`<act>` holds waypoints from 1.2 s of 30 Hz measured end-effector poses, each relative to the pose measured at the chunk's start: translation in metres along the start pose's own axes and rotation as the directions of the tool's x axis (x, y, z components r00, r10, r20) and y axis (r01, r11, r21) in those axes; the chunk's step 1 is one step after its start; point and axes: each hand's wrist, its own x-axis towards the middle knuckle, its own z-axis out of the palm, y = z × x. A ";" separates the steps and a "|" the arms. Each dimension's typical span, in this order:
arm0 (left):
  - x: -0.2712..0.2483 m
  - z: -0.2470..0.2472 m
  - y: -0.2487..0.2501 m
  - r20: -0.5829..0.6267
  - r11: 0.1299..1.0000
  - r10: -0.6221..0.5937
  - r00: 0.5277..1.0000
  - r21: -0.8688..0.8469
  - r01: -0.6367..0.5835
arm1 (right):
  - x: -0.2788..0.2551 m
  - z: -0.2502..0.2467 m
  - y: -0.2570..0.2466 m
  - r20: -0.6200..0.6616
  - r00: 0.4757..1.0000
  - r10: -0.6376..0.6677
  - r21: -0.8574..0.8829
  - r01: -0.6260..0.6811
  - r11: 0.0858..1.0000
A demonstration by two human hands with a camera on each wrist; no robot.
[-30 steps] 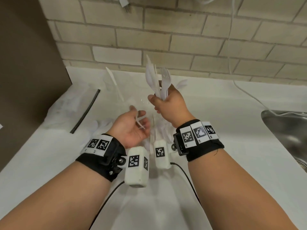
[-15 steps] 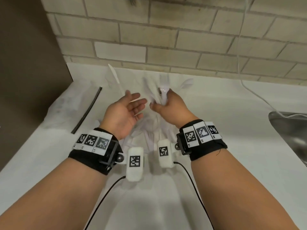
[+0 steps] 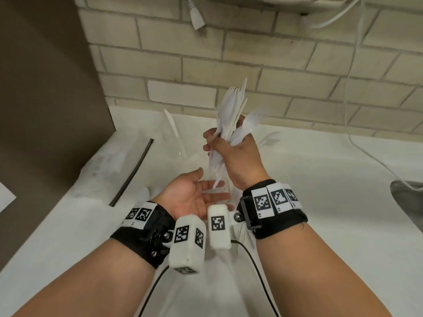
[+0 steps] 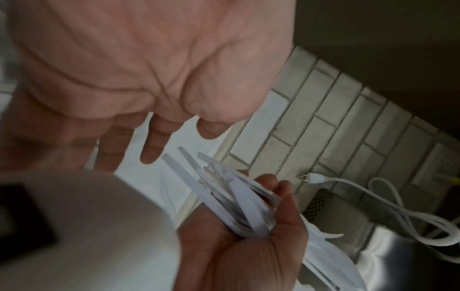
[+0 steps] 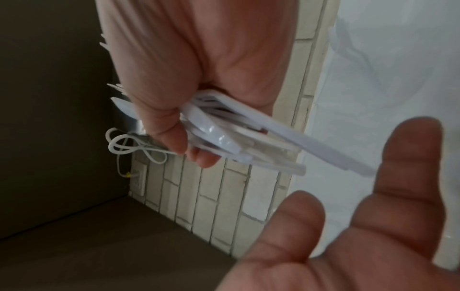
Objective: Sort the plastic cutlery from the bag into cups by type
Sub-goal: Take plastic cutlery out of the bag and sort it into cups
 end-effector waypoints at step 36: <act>-0.020 0.019 0.033 -0.050 0.559 0.691 0.721 0.669 -0.490 | -0.010 0.020 0.046 0.328 0.902 0.281 -0.293 -0.185 0.938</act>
